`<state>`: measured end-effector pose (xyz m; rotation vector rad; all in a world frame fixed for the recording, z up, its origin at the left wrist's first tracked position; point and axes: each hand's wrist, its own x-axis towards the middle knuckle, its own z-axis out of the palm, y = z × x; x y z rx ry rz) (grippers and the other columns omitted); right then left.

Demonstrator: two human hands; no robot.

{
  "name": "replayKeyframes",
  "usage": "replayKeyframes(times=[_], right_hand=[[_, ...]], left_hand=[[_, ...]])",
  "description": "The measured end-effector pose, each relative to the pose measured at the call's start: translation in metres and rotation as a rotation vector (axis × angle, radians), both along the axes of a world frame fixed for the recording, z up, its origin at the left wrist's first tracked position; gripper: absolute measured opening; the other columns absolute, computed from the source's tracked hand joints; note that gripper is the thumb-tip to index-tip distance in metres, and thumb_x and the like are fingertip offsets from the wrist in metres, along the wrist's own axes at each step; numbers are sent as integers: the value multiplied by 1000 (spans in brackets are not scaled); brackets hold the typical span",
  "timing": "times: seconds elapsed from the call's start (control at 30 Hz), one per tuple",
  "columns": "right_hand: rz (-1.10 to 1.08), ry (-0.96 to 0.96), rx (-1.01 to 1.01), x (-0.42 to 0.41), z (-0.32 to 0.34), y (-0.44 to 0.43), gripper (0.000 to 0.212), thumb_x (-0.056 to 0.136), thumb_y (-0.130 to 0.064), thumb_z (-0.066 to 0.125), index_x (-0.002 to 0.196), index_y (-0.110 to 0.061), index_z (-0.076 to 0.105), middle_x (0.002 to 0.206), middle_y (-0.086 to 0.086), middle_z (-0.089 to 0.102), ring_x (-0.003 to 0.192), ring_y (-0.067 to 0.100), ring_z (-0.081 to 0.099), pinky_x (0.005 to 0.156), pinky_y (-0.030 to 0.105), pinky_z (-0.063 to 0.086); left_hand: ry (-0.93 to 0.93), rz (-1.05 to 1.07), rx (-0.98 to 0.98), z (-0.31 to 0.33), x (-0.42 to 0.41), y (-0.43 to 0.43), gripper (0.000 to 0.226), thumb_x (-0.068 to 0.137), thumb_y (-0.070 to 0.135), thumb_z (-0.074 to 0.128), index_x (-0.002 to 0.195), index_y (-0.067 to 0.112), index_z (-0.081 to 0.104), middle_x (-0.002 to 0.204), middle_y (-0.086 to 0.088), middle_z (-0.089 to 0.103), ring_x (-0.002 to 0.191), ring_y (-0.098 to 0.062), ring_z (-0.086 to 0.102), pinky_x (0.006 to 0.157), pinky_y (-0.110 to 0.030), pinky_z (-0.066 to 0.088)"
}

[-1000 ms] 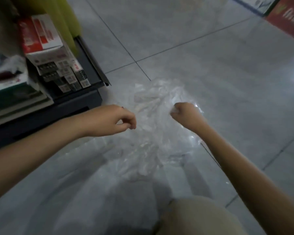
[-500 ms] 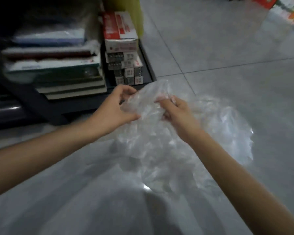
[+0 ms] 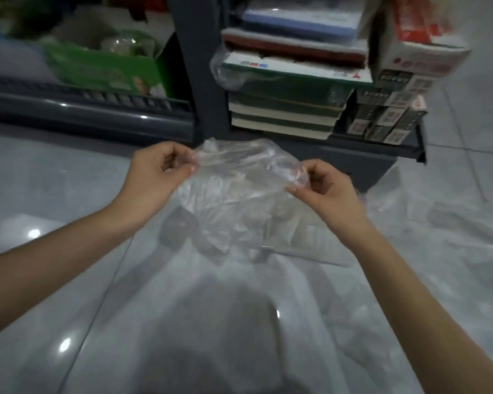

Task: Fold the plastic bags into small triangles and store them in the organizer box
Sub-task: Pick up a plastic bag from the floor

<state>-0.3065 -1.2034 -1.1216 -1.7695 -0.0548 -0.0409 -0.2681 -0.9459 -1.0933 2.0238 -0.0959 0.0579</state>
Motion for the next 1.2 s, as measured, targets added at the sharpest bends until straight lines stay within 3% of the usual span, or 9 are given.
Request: replayKeyframes(times=[0.13, 0.33, 0.47, 0.57, 0.67, 0.73, 0.87, 1.03, 1.2], right_hand=[[31, -171, -163, 4, -13, 26, 37, 86, 4, 62, 87, -33, 61, 88, -12, 59, 75, 1, 54, 70, 14, 44], [164, -387, -507, -25, -61, 65, 31, 84, 6, 54, 98, -17, 68, 89, -11, 53, 81, 4, 54, 71, 18, 44], [399, -390, -700, -50, -72, 93, 26, 86, -21, 56, 112, -23, 62, 94, -8, 59, 86, 9, 57, 73, 22, 46], [448, -231, -549, -60, -59, 106, 29, 86, -49, 56, 103, -28, 68, 88, -17, 59, 82, 1, 58, 72, 17, 45], [68, -144, -193, -52, -41, 114, 11, 87, -36, 64, 96, -29, 65, 87, -15, 63, 76, 6, 60, 67, 20, 48], [0, -38, -79, -47, -32, 120, 26, 87, -31, 70, 110, -33, 59, 96, -15, 60, 78, 6, 60, 69, 20, 50], [159, 100, -65, -52, -25, 142, 48, 81, -35, 70, 125, -40, 52, 118, -9, 53, 83, 10, 64, 79, 23, 54], [7, 74, 90, -59, -31, 163, 17, 88, -14, 68, 99, -26, 70, 109, -4, 67, 77, 8, 66, 72, 21, 52], [31, 20, 122, -58, -33, 164, 14, 83, -8, 72, 81, -22, 70, 99, -5, 66, 78, 3, 61, 72, 19, 48]], left_hand=[[42, 125, -154, -1, -11, 29, 34, 90, -6, 55, 97, 25, 66, 93, 19, 68, 89, 9, 62, 81, -8, 45], [159, 279, -569, -26, -13, 49, 24, 99, 13, 45, 96, 23, 67, 90, 18, 72, 96, 0, 65, 98, -24, 47], [222, 333, -704, -40, -19, 54, 11, 96, 20, 57, 93, 19, 67, 86, 8, 69, 88, -7, 64, 97, -30, 48], [207, 315, -707, -45, -29, 61, 3, 91, 12, 62, 93, 13, 64, 79, 4, 66, 74, -8, 63, 76, -26, 54], [171, 345, -693, -42, -39, 67, 10, 88, 4, 64, 95, 11, 64, 76, 4, 66, 70, -9, 64, 71, -25, 54], [148, 356, -702, -37, -46, 68, 12, 88, 2, 64, 94, 12, 66, 76, 4, 68, 71, -9, 65, 69, -24, 54], [94, 348, -686, -27, -63, 68, 14, 89, 4, 63, 96, 14, 68, 81, 3, 70, 78, -12, 67, 74, -26, 54], [104, 399, -693, -23, -76, 75, 17, 90, 6, 64, 106, 7, 68, 92, -5, 70, 87, -19, 68, 85, -36, 57], [83, 407, -599, -26, -88, 77, 18, 90, 6, 63, 107, 6, 68, 89, -4, 69, 83, -16, 67, 81, -32, 58]])
